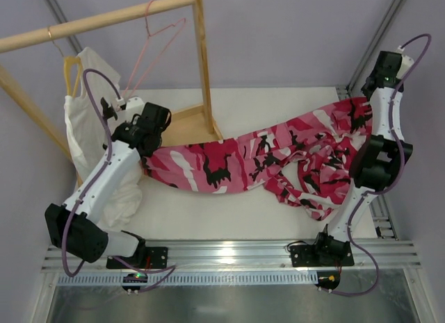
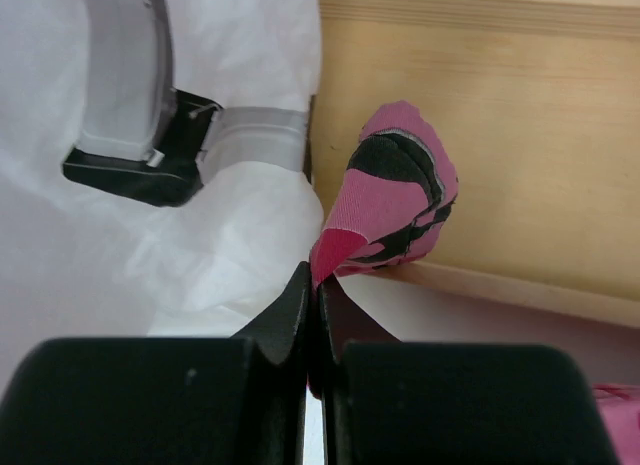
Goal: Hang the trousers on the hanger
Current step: Fold the trousers
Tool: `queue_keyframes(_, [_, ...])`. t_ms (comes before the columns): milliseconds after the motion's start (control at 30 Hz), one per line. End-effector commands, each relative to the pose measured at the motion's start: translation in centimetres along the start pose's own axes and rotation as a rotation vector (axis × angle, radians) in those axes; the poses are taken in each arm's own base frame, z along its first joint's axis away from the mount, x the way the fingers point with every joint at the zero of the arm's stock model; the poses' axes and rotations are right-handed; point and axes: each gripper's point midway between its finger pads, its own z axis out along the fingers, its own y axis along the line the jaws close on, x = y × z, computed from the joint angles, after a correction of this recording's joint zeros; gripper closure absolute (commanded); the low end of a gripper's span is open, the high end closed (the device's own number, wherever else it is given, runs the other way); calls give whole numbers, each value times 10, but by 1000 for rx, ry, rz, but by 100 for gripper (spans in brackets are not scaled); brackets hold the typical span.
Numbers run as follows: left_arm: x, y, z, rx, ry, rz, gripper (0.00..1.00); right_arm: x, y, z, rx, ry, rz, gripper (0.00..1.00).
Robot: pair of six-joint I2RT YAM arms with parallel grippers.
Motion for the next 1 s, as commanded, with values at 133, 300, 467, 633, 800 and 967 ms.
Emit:
queue_keyframes(133, [-52,28,22,-148,-93,-73,100,-43,6,28,-52,-157,58,96])
queue_keyframes(300, [-52,12,49,-152,-56,-66,100,-53,32,45,-163,-205,95,96])
queue_keyframes(467, [-39,-4,78,-191,-4,-12,100,-45,59,68,-288,-220,98,96])
queue_keyframes(633, [-43,-29,105,-175,13,-21,100,-43,69,78,-338,-233,81,96])
queue_keyframes(800, [-58,-61,119,-116,35,-40,100,-56,69,64,-346,-251,69,96])
queue_keyframes(967, [-45,-90,125,5,104,-50,58,-49,77,36,-416,-197,79,60])
